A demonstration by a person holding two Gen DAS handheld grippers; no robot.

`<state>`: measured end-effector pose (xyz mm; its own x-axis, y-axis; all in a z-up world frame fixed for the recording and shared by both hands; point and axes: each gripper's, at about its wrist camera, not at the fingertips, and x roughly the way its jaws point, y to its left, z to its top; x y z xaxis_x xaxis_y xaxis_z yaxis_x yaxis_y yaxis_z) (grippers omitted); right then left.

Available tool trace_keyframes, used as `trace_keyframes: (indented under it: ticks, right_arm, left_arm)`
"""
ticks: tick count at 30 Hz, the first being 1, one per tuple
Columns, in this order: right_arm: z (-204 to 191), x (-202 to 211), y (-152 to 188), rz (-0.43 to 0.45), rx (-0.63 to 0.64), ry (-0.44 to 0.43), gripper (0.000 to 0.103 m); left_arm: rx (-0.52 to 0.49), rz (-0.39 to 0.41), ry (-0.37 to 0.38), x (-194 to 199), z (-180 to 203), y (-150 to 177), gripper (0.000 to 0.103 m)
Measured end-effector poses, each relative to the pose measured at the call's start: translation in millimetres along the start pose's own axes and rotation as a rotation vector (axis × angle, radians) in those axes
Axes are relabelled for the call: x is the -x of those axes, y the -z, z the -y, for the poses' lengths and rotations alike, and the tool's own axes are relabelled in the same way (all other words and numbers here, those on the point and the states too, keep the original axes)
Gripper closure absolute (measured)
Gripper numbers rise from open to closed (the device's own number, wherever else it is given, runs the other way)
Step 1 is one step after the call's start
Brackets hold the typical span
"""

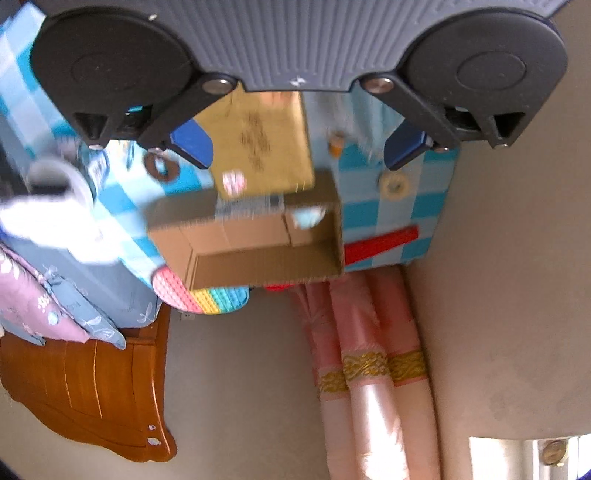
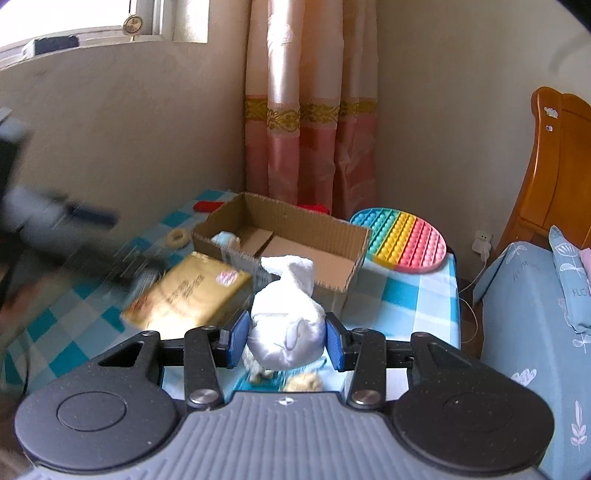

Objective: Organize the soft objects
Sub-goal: 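Lower the white cloth ball into the box and open the right tool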

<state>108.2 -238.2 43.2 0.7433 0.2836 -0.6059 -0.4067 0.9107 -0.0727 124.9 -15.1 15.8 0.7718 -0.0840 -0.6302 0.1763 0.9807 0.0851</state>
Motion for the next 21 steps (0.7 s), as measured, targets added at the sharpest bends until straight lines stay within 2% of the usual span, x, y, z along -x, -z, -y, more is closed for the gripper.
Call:
trace_keyframes:
  ticks: [3,7,11,15,17,18,19,21]
  right_arm:
    - [8,-17,-16,-0.009,-0.018,0.002,0.054]
    - [20,-56,-40,-0.051,-0.045,0.018,0.054]
    - [29,-92,-62,-0.099,-0.063,0.056,0.054]
    - [31,-113,-83,-0.108,-0.074,0.070,0.053]
    - [30,-119,-92,-0.094,-0.068,0.092,0.036]
    - [30,-120,-95,-0.091,-0.069,0.099,0.017]
    - [29,-120,-97,-0.090,-0.068,0.093,0.006]
    - [26,-115,-98,-0.067,-0.066,0.078,0.002]
  left_arm:
    - [0.054,0.006,-0.018,17,-7,26,0.003]
    - [0.104,-0.043,-0.019,24,-18,56,0.003]
    - [0.142,-0.095,-0.056,22,-25,75,0.003]
    - [0.152,-0.115,-0.052,22,-26,86,0.003]
    - [0.146,-0.109,-0.060,23,-25,88,0.003]
    - [0.143,-0.106,-0.061,24,-25,88,0.003]
    - [0.143,-0.103,-0.063,24,-25,88,0.003]
    - [0.142,-0.099,-0.061,24,-26,88,0.003]
